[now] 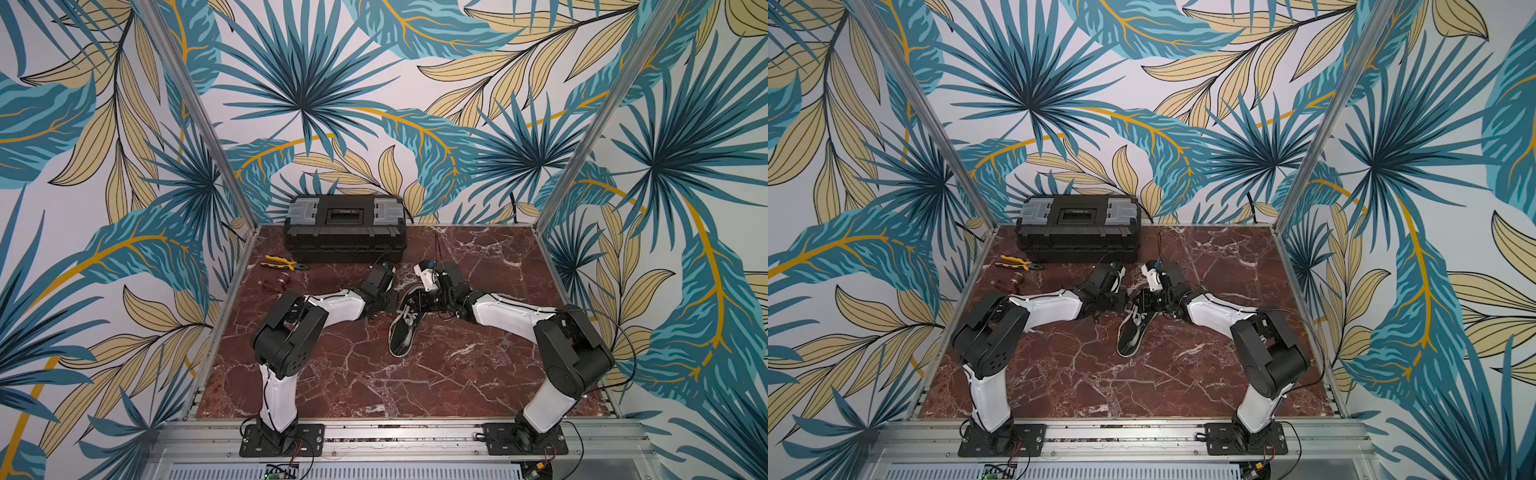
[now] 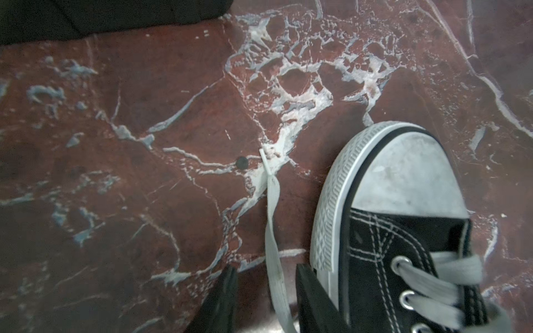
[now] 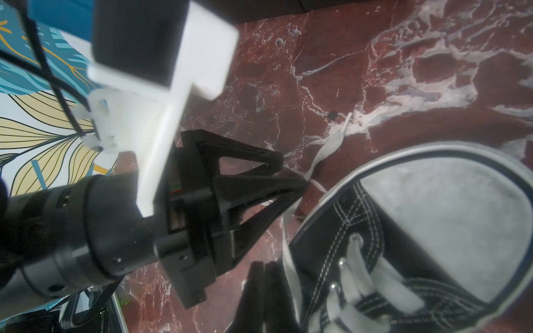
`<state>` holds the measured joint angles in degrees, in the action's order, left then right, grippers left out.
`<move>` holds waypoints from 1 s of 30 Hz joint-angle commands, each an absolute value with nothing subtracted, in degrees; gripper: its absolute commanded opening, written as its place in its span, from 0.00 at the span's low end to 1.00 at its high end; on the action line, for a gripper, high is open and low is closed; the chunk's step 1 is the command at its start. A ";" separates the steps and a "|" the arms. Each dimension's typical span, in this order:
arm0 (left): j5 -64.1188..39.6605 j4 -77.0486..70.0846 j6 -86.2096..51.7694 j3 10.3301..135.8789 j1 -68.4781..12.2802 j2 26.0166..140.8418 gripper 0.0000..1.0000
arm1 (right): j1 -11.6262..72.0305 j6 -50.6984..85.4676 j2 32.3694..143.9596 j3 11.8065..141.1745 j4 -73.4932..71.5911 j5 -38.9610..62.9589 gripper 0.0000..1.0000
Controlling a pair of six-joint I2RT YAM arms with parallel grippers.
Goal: Tie the shoes
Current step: Wrap the shoelace around the shoelace.
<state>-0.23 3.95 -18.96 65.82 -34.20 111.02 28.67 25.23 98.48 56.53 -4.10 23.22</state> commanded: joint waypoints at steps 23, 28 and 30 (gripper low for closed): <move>-2.45 -4.86 -19.92 61.47 -30.97 106.88 0.00 | 28.69 22.70 98.96 58.51 0.17 22.75 0.00; -8.12 -10.77 -22.06 56.36 -30.15 100.26 0.00 | 28.57 22.52 99.17 59.76 0.34 24.84 0.00; -10.30 -13.05 -23.45 55.00 -30.34 99.20 0.00 | 28.57 23.07 99.61 60.37 0.16 25.97 0.00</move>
<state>-4.93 -6.46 -20.82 57.74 -29.69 101.54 28.60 23.59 98.63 59.05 -0.62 24.03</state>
